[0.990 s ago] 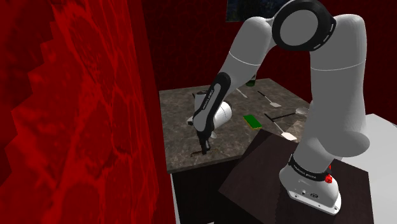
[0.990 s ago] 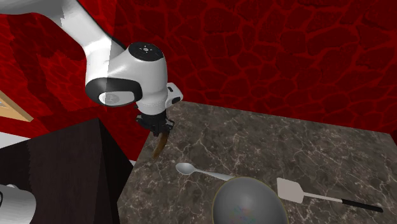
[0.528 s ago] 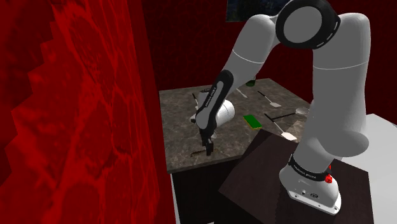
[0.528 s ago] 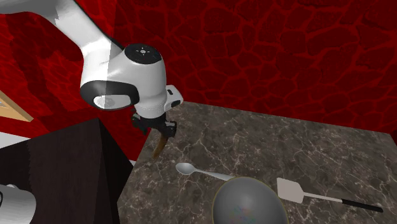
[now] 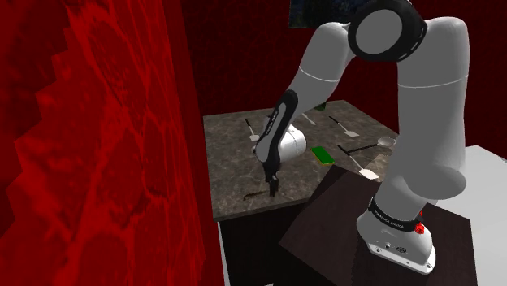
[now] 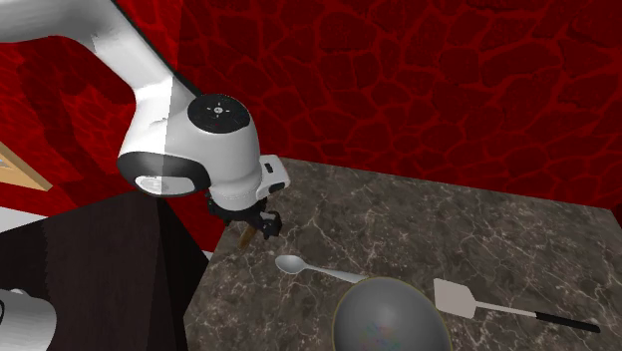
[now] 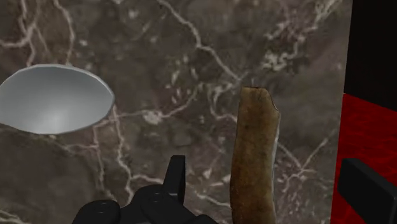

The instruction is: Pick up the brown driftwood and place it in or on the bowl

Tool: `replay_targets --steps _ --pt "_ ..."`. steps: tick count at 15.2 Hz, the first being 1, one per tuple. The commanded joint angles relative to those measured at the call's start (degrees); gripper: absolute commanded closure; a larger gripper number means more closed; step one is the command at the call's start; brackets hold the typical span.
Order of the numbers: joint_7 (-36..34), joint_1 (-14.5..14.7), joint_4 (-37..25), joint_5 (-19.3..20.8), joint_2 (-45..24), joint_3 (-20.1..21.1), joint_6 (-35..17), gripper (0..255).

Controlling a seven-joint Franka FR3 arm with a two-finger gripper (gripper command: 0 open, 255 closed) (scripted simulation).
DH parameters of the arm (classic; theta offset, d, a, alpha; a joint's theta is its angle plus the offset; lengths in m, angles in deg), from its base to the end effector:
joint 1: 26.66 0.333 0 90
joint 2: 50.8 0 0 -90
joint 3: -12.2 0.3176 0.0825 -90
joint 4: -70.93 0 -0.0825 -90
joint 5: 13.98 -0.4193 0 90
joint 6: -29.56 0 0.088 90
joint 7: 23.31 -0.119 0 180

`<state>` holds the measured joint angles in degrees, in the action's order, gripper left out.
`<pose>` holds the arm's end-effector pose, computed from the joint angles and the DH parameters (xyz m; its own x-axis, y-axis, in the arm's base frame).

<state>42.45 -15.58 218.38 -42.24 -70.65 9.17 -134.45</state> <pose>0.4329 0.0334 0.0883 0.6887 0.7233 0.0503 0.7239 -0.6820 -0.1038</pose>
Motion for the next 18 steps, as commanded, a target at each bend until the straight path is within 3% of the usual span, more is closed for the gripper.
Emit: replay_targets --steps 1,10,11,18 --pt "1.0 -0.7 -0.4 -1.3 -1.7 1.2 -1.4 0" --pt "1.8 -1.4 -0.9 -2.3 -3.3 2.2 -2.5 0" --pt "1.8 -1.4 -0.9 -2.3 -3.3 2.2 -2.5 255" --pt "2.4 -1.9 -0.5 -2.5 -3.1 2.4 -2.7 255"
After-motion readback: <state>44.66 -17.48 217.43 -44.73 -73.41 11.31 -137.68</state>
